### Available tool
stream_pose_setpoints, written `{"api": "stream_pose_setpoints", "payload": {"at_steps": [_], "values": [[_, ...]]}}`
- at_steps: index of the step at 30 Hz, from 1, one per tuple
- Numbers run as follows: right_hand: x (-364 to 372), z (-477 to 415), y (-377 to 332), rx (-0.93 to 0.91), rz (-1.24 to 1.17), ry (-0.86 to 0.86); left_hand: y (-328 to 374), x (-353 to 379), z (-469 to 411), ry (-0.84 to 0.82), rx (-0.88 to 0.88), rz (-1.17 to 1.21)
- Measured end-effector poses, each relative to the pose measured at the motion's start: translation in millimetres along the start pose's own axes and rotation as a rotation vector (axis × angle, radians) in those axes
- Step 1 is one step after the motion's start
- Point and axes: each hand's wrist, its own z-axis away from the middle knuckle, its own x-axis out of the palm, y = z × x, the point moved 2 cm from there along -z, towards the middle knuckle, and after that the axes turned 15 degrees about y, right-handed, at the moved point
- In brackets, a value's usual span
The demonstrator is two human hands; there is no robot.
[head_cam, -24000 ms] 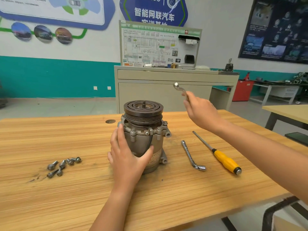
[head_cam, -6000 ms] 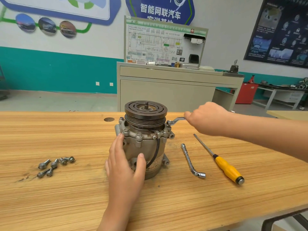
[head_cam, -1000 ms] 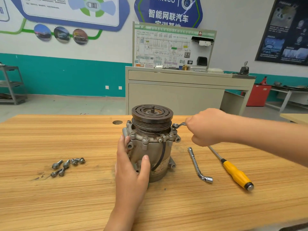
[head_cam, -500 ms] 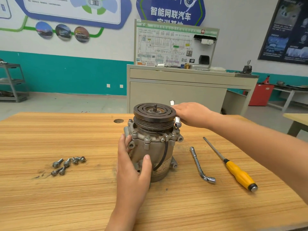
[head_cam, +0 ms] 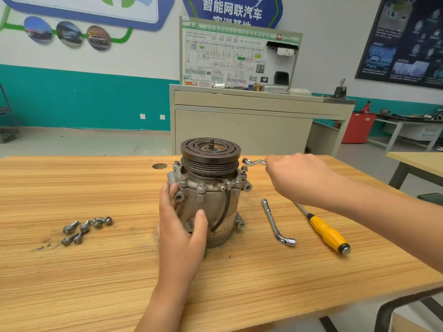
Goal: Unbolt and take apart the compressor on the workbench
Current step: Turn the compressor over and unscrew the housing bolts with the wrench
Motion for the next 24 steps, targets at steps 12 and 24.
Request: {"api": "stream_pose_setpoints", "payload": {"at_steps": [12, 24], "values": [[-3.0, -21.7, -2.7, -0.182, 0.169, -0.184, -1.0, -1.4, -0.7, -0.012, -0.001, -0.003], [87.4, 2.2, -0.7, -0.099, -0.149, -0.299, 1.0, -1.6, -0.7, -0.020, -0.005, 0.011]]}}
